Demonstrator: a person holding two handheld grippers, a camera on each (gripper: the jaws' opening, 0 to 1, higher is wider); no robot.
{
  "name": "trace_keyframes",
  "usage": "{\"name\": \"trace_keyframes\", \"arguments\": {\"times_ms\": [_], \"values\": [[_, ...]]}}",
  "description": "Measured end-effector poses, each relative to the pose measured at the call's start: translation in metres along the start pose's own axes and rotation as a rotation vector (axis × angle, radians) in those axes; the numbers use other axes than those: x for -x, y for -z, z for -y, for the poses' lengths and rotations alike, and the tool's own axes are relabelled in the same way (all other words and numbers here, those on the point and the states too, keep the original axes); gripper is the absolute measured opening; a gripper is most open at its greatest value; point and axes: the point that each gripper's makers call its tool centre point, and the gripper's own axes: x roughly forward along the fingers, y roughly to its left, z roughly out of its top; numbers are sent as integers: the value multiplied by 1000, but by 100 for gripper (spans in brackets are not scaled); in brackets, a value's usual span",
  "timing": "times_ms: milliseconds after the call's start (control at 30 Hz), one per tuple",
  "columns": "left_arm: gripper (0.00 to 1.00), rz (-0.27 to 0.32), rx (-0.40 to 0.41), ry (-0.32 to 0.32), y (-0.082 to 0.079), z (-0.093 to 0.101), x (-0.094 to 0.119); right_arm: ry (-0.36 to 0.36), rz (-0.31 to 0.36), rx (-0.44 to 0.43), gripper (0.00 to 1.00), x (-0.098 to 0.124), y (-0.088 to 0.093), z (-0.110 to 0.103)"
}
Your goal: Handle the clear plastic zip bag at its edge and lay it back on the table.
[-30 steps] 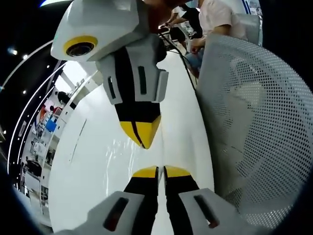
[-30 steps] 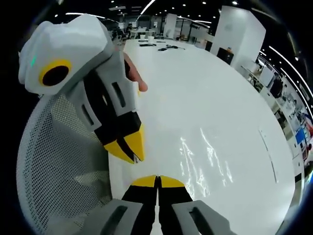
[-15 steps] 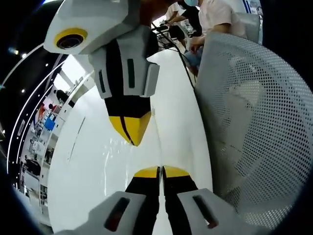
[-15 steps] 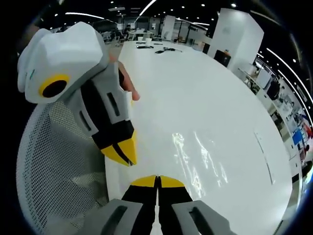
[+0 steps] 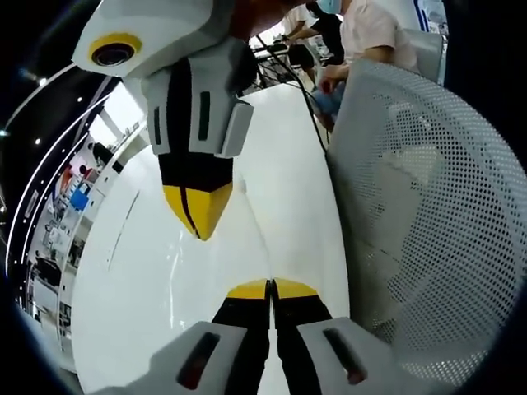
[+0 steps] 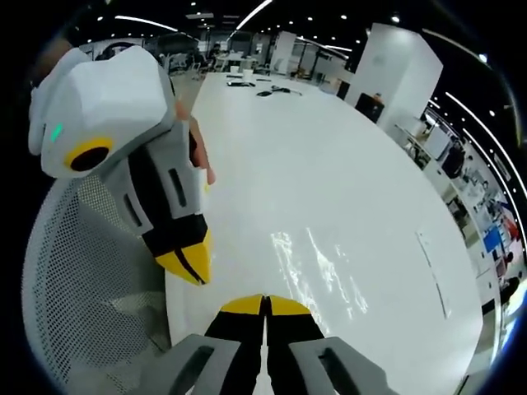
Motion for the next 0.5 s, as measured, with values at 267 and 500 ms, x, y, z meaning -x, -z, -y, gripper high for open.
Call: {"name": "trace_keyframes", "arguments": {"times_ms": [267,500], "values": [[0,-3,24,-9,1,-6,1,88,67,53,0,9,-13,12],[0,-6,35,-20,2,-12,2,154,110,103,0,17,-24,19]]}}
